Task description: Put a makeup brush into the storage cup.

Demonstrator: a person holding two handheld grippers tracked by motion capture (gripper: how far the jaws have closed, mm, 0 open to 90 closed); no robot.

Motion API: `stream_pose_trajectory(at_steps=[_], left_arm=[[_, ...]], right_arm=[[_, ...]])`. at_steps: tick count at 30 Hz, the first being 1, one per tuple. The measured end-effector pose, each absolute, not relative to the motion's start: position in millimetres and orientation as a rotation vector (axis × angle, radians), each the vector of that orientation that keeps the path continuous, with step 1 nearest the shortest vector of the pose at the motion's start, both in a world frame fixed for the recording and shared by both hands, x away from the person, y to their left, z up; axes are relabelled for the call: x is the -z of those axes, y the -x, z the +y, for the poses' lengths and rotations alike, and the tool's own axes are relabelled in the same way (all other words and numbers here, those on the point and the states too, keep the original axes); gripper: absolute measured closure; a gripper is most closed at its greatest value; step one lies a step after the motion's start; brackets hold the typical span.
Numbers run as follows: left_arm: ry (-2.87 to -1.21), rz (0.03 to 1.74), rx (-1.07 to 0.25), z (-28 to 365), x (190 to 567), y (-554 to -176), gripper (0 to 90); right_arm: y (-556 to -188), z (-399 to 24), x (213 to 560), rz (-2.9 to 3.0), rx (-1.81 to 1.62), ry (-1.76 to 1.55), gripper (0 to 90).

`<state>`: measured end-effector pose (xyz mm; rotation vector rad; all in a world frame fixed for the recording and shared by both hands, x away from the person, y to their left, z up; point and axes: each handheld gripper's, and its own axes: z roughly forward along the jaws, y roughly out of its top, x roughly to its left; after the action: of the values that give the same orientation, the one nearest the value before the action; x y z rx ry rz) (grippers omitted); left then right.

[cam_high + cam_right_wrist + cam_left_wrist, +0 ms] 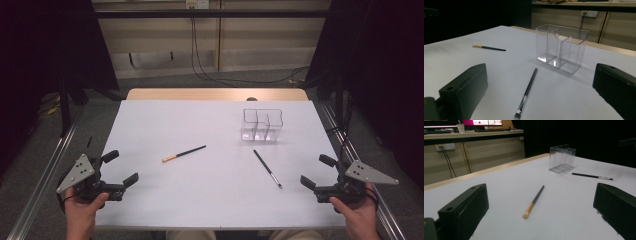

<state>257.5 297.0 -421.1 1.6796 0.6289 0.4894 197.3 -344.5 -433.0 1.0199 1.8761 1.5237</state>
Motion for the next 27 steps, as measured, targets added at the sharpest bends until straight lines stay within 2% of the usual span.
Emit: stream_pose_trajectory(at_steps=[15, 27], left_arm=[[-1.719, 0.617, -0.462, 288, 426, -266, 0.0], [-1.789, 0.572, -0.422, 261, 432, -277, 0.0]], right_arm=[[-204, -344, 433, 1.873, -1.537, -1.000, 0.0], [-213, -335, 435, 1.920, -1.525, -0.972, 0.0]])
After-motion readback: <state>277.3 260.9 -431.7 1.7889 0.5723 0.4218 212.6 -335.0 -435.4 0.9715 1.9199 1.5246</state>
